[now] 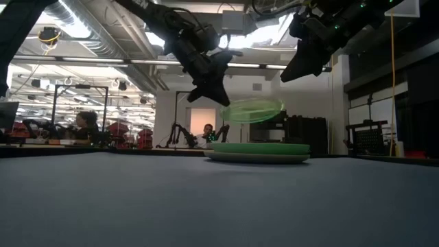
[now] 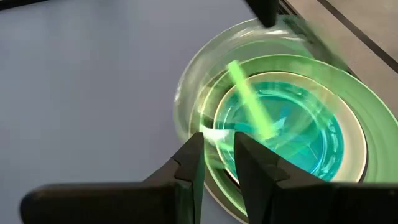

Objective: Stack plastic plates
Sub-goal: Stack the small green plate on the small blue plate

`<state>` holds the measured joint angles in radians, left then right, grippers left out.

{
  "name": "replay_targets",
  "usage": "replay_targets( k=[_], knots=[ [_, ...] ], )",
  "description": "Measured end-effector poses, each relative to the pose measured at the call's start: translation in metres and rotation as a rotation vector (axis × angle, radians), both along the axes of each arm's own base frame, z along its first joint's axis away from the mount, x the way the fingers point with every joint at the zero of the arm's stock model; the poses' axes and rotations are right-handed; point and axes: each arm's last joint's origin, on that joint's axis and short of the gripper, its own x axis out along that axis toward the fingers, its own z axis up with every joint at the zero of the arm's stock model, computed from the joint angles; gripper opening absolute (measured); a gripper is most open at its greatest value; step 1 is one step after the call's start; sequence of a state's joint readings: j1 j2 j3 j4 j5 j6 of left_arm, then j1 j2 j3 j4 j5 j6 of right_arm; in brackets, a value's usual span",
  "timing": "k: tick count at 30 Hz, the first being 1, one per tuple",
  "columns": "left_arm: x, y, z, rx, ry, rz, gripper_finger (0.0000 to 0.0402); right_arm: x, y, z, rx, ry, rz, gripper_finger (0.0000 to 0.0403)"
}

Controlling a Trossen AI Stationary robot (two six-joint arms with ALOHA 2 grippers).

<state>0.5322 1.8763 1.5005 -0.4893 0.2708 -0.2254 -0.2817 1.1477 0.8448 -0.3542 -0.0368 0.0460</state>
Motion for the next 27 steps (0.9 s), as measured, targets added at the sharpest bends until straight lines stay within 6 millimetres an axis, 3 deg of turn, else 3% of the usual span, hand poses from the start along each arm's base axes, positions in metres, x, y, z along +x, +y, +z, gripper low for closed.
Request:
replay_targets(
  k=[9, 20, 27],
  knots=[
    [-0.007, 0.022, -0.003, 0.063, 0.013, 0.179, 0.0000, 0.000, 0.000, 0.000, 0.000, 0.000, 0.000, 0.0079],
    [0.017, 0.026, -0.042, -0.009, -0.007, 0.232, 0.0000, 0.000, 0.000, 0.000, 0.000, 0.000, 0.001, 0.0079],
    [0.020, 0.028, -0.051, -0.010, 0.012, 0.269, 0.0000, 0.000, 0.000, 0.000, 0.000, 0.000, 0.000, 0.0079]
  ],
)
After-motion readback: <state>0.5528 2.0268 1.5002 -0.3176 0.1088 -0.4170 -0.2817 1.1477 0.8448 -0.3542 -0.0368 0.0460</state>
